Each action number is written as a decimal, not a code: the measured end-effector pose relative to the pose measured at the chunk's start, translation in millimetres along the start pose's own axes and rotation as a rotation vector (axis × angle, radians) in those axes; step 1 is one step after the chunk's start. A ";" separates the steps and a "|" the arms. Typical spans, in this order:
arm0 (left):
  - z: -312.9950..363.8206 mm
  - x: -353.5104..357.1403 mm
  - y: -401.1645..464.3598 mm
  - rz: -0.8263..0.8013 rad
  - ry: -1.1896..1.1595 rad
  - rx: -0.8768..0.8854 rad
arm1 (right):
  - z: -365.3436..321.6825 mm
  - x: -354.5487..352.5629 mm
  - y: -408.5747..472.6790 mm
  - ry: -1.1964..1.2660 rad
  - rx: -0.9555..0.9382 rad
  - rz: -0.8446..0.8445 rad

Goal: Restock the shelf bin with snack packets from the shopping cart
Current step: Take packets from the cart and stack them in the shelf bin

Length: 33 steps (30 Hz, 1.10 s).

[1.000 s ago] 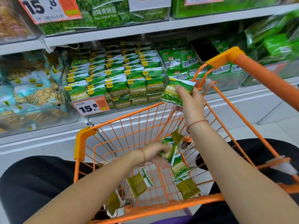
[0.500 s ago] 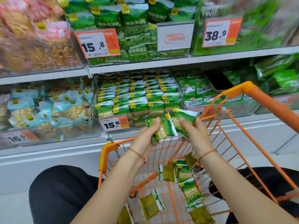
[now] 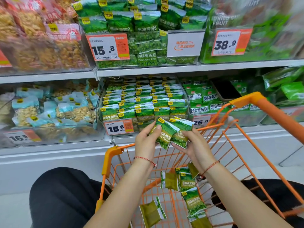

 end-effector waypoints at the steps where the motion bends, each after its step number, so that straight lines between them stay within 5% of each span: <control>1: 1.6 -0.3 -1.2 0.013 0.039 0.028 | 1.7 2.4 -0.7 -0.033 -0.006 -0.030; 9: 6.2 3.1 -12.0 0.082 0.223 0.224 | 9.6 15.4 -5.4 -0.025 -0.042 -0.215; 33: 29.9 10.6 -18.7 -0.059 0.302 0.277 | -15.3 27.2 -18.9 -0.424 -0.362 -0.084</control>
Point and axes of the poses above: each hand's wrist, its own y-axis towards the middle knuckle, its own x-axis out of the palm, z = x × y, the point moved 6 cm from there along y, towards the middle knuckle, and after that the axes turned 10 degrees about x, right-handed, at the moved point
